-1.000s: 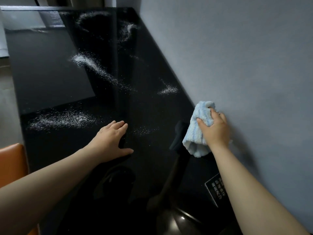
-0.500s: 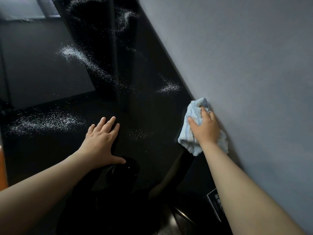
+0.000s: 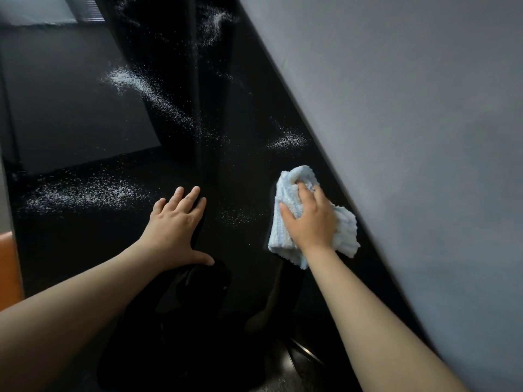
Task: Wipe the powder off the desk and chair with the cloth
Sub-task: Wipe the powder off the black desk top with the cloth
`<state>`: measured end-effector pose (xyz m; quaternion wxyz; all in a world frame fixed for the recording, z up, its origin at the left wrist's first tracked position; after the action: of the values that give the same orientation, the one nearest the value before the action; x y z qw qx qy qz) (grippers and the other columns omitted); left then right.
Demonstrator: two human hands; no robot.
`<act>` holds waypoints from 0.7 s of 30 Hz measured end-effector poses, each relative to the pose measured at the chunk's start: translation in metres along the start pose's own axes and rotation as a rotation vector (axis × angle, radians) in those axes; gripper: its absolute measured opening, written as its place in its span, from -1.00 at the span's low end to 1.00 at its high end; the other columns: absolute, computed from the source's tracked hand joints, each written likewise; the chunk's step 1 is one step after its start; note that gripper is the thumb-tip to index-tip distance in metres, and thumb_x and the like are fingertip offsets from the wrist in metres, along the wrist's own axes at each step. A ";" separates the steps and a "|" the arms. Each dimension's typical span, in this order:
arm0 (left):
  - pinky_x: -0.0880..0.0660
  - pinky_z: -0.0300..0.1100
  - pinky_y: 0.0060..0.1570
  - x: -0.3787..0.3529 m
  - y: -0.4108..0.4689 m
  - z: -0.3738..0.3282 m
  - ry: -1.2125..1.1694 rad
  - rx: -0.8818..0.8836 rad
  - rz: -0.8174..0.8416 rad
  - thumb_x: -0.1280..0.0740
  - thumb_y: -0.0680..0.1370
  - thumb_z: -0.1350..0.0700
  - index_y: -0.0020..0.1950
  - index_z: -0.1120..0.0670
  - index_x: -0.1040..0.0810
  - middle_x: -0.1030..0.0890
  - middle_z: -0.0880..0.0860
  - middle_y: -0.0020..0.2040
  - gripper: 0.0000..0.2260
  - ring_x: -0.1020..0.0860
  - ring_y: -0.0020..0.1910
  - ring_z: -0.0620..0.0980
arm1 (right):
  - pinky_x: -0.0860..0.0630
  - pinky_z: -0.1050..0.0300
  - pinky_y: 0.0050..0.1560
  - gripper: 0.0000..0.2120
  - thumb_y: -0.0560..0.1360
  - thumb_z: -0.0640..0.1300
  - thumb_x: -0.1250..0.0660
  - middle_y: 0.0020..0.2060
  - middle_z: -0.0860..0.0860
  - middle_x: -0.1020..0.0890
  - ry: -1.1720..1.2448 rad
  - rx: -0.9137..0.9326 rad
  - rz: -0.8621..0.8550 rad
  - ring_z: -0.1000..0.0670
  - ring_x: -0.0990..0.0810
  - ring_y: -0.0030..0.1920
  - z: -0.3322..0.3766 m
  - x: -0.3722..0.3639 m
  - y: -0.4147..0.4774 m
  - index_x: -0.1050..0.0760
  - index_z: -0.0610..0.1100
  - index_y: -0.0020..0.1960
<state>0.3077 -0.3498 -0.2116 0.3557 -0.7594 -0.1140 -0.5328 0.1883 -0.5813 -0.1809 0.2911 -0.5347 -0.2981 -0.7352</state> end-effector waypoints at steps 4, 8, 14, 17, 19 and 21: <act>0.10 0.07 0.51 0.003 -0.002 0.000 -0.047 -0.018 0.007 -0.35 0.20 -0.49 0.58 0.04 0.09 0.20 -0.01 0.58 0.17 0.21 0.55 0.07 | -0.45 -0.06 0.17 -0.45 0.47 0.19 -0.31 0.27 -0.13 -0.50 0.008 0.042 0.025 -0.16 -0.51 0.19 0.027 -0.006 -0.014 -0.45 -0.09 0.35; 0.12 0.05 0.52 0.008 -0.011 0.008 -0.108 -0.033 -0.034 -0.37 0.25 -0.45 0.58 0.05 0.04 0.13 -0.02 0.59 0.11 0.18 0.56 0.02 | -0.46 -0.08 0.20 -0.45 0.48 0.21 -0.29 0.29 -0.13 -0.48 0.007 0.052 0.044 -0.15 -0.50 0.22 0.043 -0.010 -0.025 -0.44 -0.07 0.37; 0.17 0.07 0.51 0.003 -0.036 0.033 -0.094 -0.030 -0.025 -0.31 0.27 -0.47 0.58 0.01 0.06 0.14 -0.03 0.58 0.08 0.21 0.55 0.03 | -0.49 -0.12 0.18 -0.46 0.47 0.18 -0.32 0.26 -0.14 -0.50 0.026 0.070 0.045 -0.16 -0.50 0.21 0.063 -0.014 -0.035 -0.45 -0.08 0.35; 0.17 0.06 0.51 0.000 -0.052 0.050 -0.092 -0.019 -0.025 -0.28 0.29 -0.48 0.58 0.01 0.06 0.14 -0.03 0.58 0.06 0.22 0.55 0.02 | -0.50 -0.11 0.17 -0.46 0.47 0.18 -0.33 0.26 -0.15 -0.50 0.027 0.074 0.040 -0.16 -0.51 0.21 0.071 -0.016 -0.041 -0.45 -0.08 0.35; 0.17 0.07 0.51 -0.003 -0.063 0.062 -0.081 0.002 -0.015 -0.28 0.29 -0.48 0.58 0.01 0.07 0.15 -0.03 0.58 0.06 0.22 0.55 0.03 | -0.49 -0.11 0.18 -0.46 0.47 0.18 -0.32 0.27 -0.14 -0.49 0.031 0.077 0.043 -0.16 -0.50 0.22 0.077 -0.018 -0.044 -0.45 -0.08 0.35; 0.16 0.07 0.51 -0.006 -0.073 0.074 -0.085 0.026 -0.006 -0.29 0.29 -0.48 0.59 0.02 0.08 0.16 -0.03 0.58 0.06 0.23 0.55 0.04 | -0.49 -0.11 0.19 -0.46 0.47 0.18 -0.31 0.28 -0.14 -0.49 0.029 0.083 0.044 -0.16 -0.50 0.23 0.084 -0.020 -0.047 -0.45 -0.08 0.35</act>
<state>0.3194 -0.2470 -0.1995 0.3586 -0.7764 -0.1381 -0.4995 0.2101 -0.4854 -0.1846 0.3333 -0.5178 -0.3122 -0.7234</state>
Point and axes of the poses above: each hand's wrist, its own y-axis towards the middle knuckle, its own x-axis out of the back of the hand, z = x × y, the point moved 9 cm from there along y, towards the middle knuckle
